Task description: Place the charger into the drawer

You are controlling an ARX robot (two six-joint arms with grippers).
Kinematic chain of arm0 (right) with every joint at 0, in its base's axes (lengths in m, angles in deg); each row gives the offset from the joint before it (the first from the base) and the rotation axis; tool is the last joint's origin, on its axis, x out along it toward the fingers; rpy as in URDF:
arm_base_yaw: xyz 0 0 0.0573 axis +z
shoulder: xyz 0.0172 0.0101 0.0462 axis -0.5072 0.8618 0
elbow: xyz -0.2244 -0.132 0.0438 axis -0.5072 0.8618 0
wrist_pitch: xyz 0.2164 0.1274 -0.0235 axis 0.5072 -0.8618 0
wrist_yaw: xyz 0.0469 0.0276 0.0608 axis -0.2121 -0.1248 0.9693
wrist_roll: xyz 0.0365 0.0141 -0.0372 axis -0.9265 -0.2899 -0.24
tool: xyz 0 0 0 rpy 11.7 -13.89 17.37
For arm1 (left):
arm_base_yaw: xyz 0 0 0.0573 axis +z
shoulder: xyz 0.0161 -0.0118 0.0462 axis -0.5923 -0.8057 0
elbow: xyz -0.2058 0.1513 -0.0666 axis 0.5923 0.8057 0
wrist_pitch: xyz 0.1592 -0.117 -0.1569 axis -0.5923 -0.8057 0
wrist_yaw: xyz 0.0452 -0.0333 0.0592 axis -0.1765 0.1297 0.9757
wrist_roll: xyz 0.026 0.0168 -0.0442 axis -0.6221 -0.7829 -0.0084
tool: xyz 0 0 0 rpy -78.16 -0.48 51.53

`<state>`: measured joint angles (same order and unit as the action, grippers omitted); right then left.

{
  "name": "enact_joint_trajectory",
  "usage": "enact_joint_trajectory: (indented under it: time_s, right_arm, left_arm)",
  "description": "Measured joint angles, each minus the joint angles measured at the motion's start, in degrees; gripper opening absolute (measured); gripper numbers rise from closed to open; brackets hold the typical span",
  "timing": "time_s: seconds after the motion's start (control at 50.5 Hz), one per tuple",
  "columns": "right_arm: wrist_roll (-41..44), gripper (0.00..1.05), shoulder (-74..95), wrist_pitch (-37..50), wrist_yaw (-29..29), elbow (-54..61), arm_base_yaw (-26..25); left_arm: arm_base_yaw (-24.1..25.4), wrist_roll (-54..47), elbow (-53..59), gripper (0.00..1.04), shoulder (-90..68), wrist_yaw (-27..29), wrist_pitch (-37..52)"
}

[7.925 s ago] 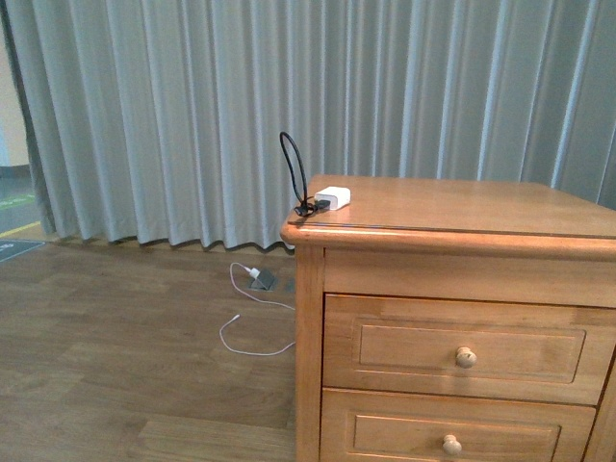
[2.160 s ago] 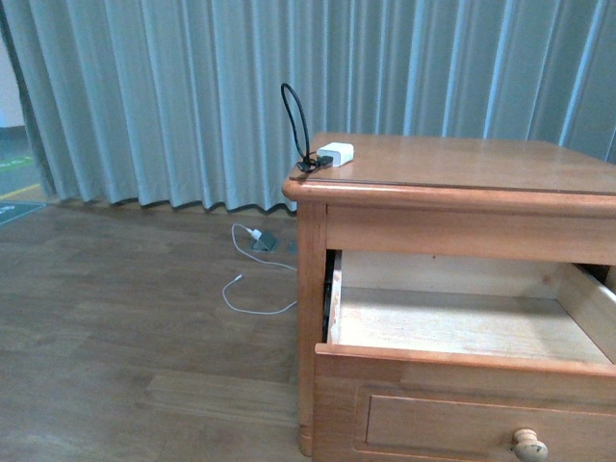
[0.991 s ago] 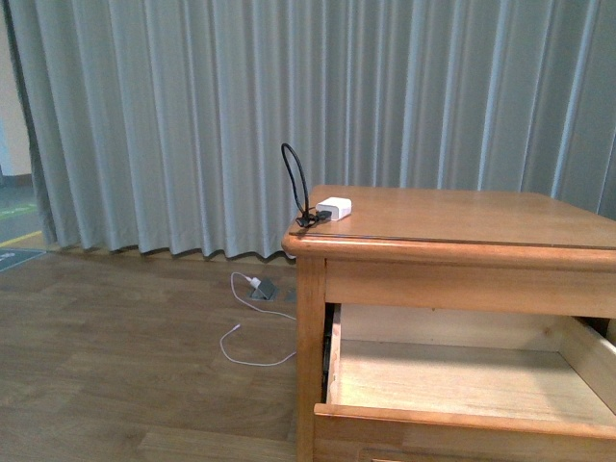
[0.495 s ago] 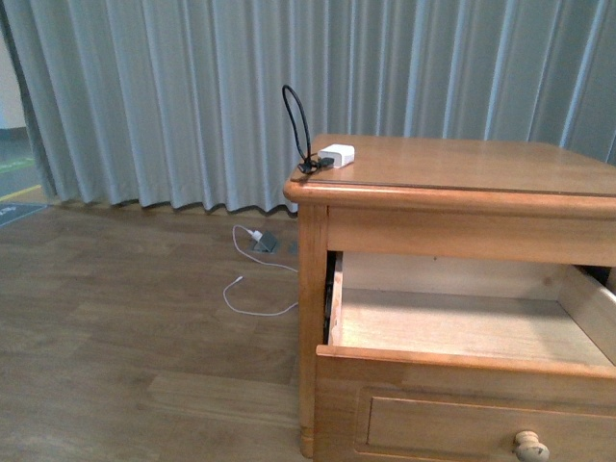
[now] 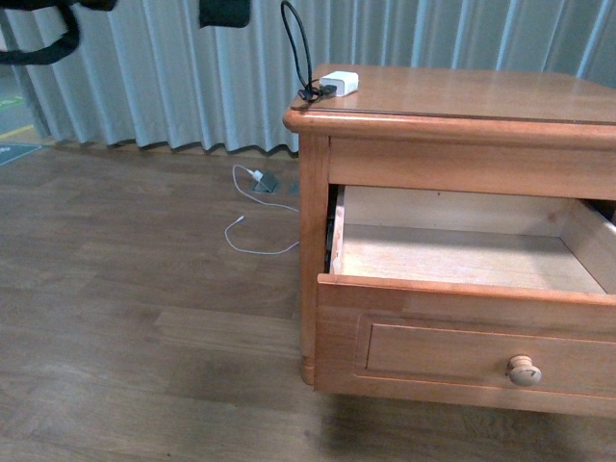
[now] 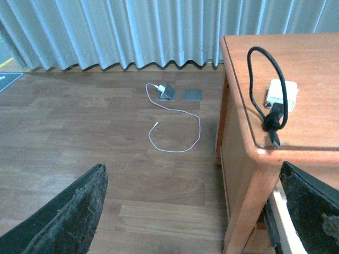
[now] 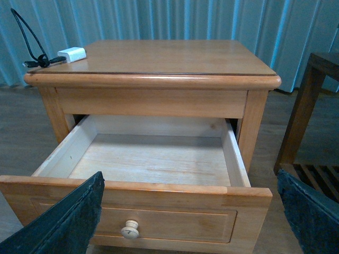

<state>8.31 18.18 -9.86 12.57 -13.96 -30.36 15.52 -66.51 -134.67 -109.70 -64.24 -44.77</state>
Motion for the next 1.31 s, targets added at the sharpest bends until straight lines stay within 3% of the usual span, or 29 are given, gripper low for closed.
enact_joint_trajectory:
  time_s: [0.594,1.129,1.189,1.308]
  right_arm:
    - [0.00,0.97,0.00,0.00,0.02,0.00,0.00]
    - [0.00,0.97,0.00,0.00,0.02,0.00,0.00]
    - [0.02,0.97,0.00,0.00,0.02,0.00,0.00]
    - [0.00,0.97,0.00,0.00,0.02,0.00,0.00]
  left_arm:
    - [-3.61,4.33,-38.21,0.99,-33.64,5.77,-9.90]
    - [-5.44,6.01,-54.23,0.99,-45.44,6.40,-14.99]
    - [-5.46,6.03,-54.53,0.93,-45.59,6.40,-15.34]
    - [-5.46,6.10,-54.64,0.70,-45.66,6.40,-15.43]
